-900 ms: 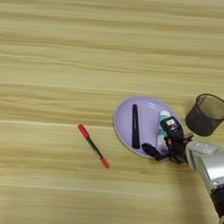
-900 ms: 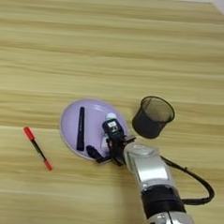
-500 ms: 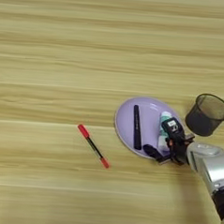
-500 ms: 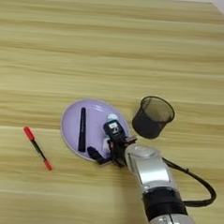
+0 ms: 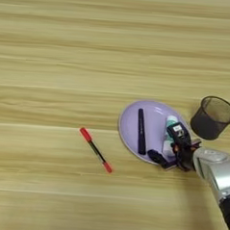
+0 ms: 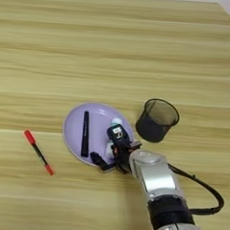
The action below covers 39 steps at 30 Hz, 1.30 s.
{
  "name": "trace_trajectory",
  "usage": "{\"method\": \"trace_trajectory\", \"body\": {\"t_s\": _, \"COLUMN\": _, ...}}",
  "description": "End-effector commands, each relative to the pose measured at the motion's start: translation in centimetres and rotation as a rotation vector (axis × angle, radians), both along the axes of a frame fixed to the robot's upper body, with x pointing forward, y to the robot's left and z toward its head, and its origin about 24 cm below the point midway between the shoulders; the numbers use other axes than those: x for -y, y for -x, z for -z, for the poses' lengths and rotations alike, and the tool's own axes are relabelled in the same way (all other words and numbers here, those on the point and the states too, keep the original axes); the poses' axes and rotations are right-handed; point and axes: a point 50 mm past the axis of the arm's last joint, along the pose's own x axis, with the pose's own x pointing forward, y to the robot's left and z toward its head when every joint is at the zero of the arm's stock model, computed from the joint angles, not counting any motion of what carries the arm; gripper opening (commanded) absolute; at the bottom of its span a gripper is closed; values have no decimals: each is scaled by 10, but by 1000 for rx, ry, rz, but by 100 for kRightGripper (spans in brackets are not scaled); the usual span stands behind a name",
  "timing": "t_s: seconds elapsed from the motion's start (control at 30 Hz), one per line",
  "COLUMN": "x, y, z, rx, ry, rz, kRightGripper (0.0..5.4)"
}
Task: Move the objects on the table
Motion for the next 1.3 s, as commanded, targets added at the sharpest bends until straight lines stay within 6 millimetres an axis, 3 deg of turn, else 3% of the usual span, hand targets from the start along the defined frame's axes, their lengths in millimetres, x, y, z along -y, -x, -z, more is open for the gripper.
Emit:
{"method": "trace_trajectory", "body": {"t_s": 0.03, "x": 8, "y": -12, "z": -19, "rx": 78, "ry": 36, "rz": -5, "kRightGripper": 539}}
{"method": "trace_trajectory", "body": {"t_s": 0.57, "x": 8, "y": -9, "z": -24, "rx": 94, "ry": 35, "rz": -8, "kRightGripper": 539}}
{"method": "trace_trajectory", "body": {"t_s": 1.3, "x": 3, "y": -20, "z": -55, "rx": 264, "ry": 13, "rz": 15, "kRightGripper": 539}}
